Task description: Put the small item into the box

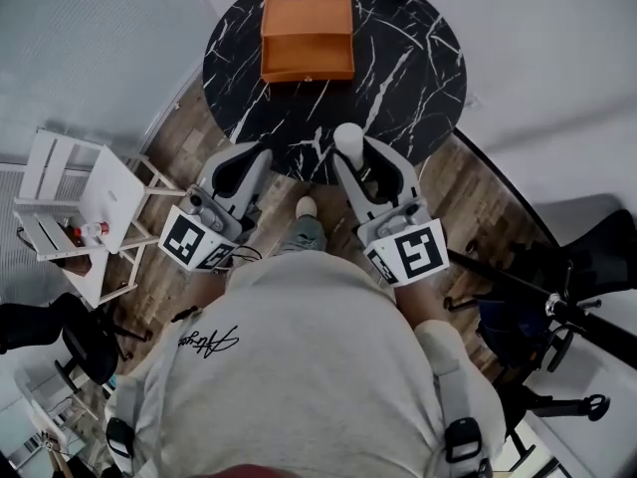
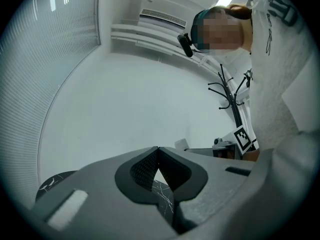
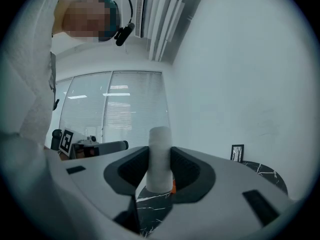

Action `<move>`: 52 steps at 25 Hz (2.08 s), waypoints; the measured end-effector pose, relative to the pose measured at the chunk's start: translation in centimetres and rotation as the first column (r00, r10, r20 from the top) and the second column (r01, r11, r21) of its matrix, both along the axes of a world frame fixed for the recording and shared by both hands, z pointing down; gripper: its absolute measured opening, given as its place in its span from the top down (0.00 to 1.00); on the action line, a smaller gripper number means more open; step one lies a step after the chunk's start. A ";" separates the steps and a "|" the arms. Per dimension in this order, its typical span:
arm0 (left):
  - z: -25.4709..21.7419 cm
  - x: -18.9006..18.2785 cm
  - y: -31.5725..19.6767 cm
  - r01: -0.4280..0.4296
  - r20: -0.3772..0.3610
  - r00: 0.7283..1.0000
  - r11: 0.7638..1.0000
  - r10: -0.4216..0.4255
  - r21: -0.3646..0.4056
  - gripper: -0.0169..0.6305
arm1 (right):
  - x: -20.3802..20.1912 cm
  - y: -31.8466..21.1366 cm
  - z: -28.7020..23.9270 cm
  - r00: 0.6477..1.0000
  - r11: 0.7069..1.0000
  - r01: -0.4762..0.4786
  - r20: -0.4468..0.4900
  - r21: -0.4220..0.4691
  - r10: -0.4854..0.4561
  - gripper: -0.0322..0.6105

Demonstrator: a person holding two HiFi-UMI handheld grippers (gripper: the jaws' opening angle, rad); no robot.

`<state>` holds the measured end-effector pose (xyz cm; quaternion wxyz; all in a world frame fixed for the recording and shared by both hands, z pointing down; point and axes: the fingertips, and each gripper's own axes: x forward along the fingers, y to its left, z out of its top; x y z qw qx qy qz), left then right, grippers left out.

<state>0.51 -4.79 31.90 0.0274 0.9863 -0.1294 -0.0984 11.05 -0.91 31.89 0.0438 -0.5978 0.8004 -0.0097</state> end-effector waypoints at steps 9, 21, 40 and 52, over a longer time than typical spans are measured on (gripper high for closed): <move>0.0 1.1 -4.0 -0.028 0.003 1.000 1.000 0.028 -0.005 0.97 | 0.7 -4.0 -0.2 1.000 1.000 -0.019 0.000 -0.003 0.019 0.74; -0.3 2.2 -8.8 -0.053 0.011 0.999 0.999 0.053 -0.006 0.97 | 1.7 -8.7 -0.5 0.999 0.999 -0.039 0.016 -0.003 0.039 0.74; -0.1 3.3 -14.5 -0.080 0.013 0.997 0.997 0.080 -0.010 0.97 | 2.6 -14.4 -0.4 0.998 0.999 -0.054 0.016 -0.006 0.054 0.74; -0.5 3.6 -14.2 -0.066 0.011 0.998 0.998 0.066 -0.007 0.97 | 3.1 -14.4 -0.2 0.999 0.999 -0.048 0.021 -0.014 0.049 0.74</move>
